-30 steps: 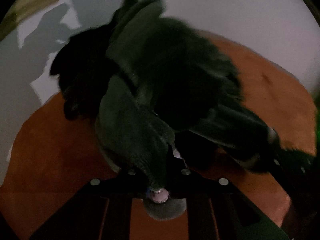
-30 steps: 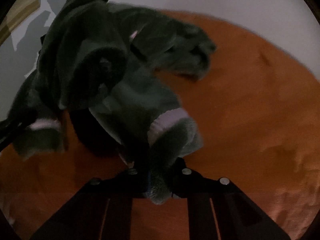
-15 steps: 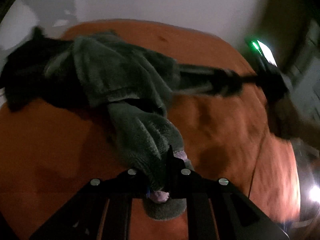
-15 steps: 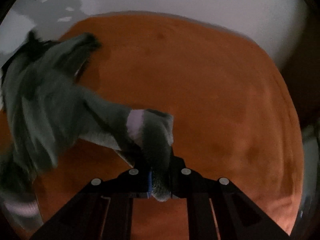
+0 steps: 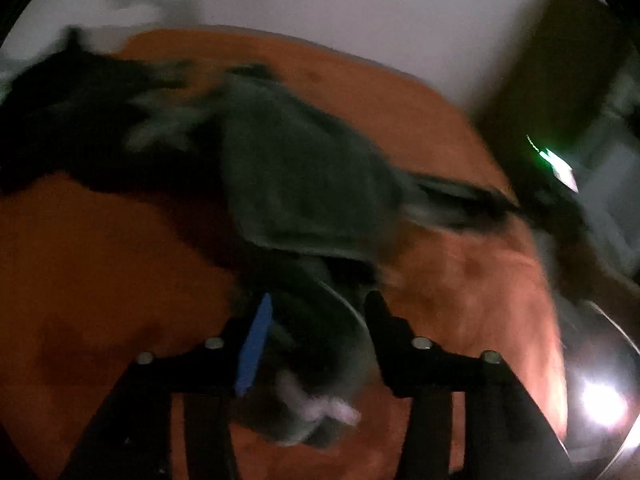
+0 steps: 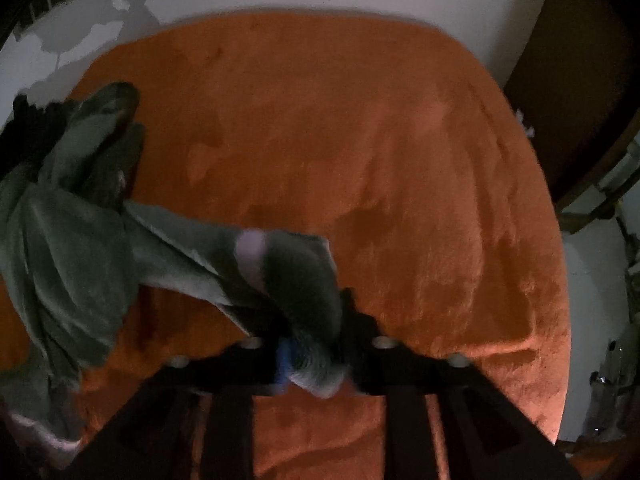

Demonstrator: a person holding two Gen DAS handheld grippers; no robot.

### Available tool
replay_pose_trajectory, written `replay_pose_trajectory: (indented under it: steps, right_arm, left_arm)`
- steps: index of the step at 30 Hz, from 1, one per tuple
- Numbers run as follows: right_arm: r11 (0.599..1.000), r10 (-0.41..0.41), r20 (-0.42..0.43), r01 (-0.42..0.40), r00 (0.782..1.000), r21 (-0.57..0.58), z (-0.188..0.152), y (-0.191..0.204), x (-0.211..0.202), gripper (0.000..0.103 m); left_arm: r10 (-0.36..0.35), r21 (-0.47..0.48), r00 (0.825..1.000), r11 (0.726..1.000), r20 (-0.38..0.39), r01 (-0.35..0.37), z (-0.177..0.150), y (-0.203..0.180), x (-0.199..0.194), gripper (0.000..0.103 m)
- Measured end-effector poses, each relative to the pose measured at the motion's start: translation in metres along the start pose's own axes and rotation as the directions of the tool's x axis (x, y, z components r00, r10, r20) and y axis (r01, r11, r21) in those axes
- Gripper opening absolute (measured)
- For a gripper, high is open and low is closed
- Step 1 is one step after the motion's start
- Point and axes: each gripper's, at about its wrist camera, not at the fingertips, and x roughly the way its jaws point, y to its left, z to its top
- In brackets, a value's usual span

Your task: Fold clothes

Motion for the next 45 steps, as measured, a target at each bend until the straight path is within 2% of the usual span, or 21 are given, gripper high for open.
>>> replay_pose_trajectory:
  steps: [2,3,5,7,11,13,14,16,19,23,26,29,32,33,34,35,36,37,41,45]
  right_arm:
    - [1.000,0.004,-0.046,-0.005,0.999,-0.014,0.001,-0.004,0.000,0.037]
    - [1.000,0.007,-0.063,-0.009,0.998,-0.018,0.001,-0.006,-0.002,0.043]
    - [1.000,0.007,-0.048,-0.007,0.999,-0.006,-0.001,-0.009,-0.015,0.050]
    - [1.000,-0.020,-0.026,0.020,0.999,0.003,-0.009,-0.009,-0.031,0.051]
    - [1.000,-0.016,0.016,0.016,1.000,0.000,-0.022,0.001,-0.061,0.051]
    - [1.000,0.023,0.063,-0.023,0.998,-0.009,-0.032,0.011,-0.080,0.060]
    - [0.998,0.061,0.086,-0.059,0.994,-0.024,-0.035,0.020,-0.086,0.068]
    - [0.990,0.125,0.106,-0.116,0.987,-0.087,-0.039,0.044,-0.092,0.071]
    - [0.936,0.229,0.099,-0.192,0.968,-0.294,-0.052,0.105,-0.092,0.071]
    - [0.839,0.277,0.140,-0.168,0.951,-0.517,-0.070,0.176,-0.084,0.071]
    - [0.789,0.297,0.115,-0.176,0.948,-0.589,-0.077,0.214,-0.069,0.071]
    - [0.734,0.326,0.029,-0.234,0.945,-0.637,-0.083,0.248,-0.044,0.071]
    - [0.720,0.275,0.008,-0.201,0.961,-0.664,-0.087,0.273,-0.020,0.071]
    - [0.720,0.257,0.016,-0.180,0.966,-0.670,-0.089,0.279,-0.014,0.069]
    - [0.723,0.242,0.027,-0.162,0.970,-0.672,-0.089,0.284,-0.010,0.061]
    - [0.735,0.243,0.050,-0.150,0.969,-0.661,-0.087,0.283,-0.016,0.028]
    - [0.747,0.243,0.072,-0.139,0.967,-0.650,-0.085,0.283,-0.021,0.016]
    - [0.760,0.247,0.097,-0.131,0.964,-0.636,-0.083,0.281,-0.028,0.016]
    - [0.805,0.308,0.232,-0.123,0.923,-0.580,-0.075,0.252,-0.082,0.016]
    - [0.853,0.309,0.331,-0.106,0.891,-0.512,-0.070,0.221,-0.131,0.015]
  left_arm:
    - [0.020,-0.040,1.000,0.999,0.015,-0.019,0.010,0.019,-0.001,0.052]
    - [0.029,-0.060,0.999,0.998,0.023,-0.028,0.015,0.029,-0.001,0.052]
    - [0.049,-0.057,0.999,0.997,0.017,-0.047,0.020,0.041,0.001,0.053]
    - [0.058,-0.056,0.998,0.997,0.004,-0.057,0.025,0.051,0.006,0.053]
    - [0.026,-0.101,1.000,0.995,-0.010,-0.027,0.033,0.059,0.004,0.053]
    - [0.068,-0.114,0.997,0.991,-0.023,-0.070,0.033,0.061,0.008,0.053]
    - [0.090,-0.121,0.996,0.988,-0.030,-0.093,0.033,0.061,0.010,0.055]
    - [0.132,-0.133,0.990,0.982,-0.044,-0.137,0.033,0.062,0.014,0.056]
    - [0.169,-0.131,0.984,0.976,-0.060,-0.176,0.034,0.070,0.021,0.056]
    - [0.154,-0.184,0.985,0.969,-0.080,-0.167,0.035,0.084,0.027,0.056]
    - [0.140,-0.202,0.985,0.967,-0.098,-0.158,0.032,0.086,0.034,0.056]
    - [0.126,-0.220,0.985,0.964,-0.115,-0.149,0.030,0.088,0.041,0.056]
    - [0.117,-0.229,0.986,0.963,-0.120,-0.142,0.030,0.090,0.043,0.056]
    - [0.116,-0.230,0.986,0.963,-0.119,-0.141,0.031,0.091,0.043,0.056]
    - [0.114,-0.231,0.986,0.963,-0.119,-0.139,0.032,0.091,0.043,0.056]
    - [0.112,-0.232,0.987,0.963,-0.118,-0.137,0.032,0.092,0.043,0.056]
    - [0.110,-0.234,0.987,0.963,-0.118,-0.135,0.033,0.092,0.043,0.056]
    - [0.109,-0.235,0.987,0.963,-0.117,-0.134,0.033,0.093,0.043,0.056]
    - [0.108,-0.242,0.988,0.961,-0.108,-0.132,0.040,0.098,0.038,0.056]
    - [0.119,-0.245,0.988,0.960,-0.094,-0.139,0.044,0.102,0.036,0.056]
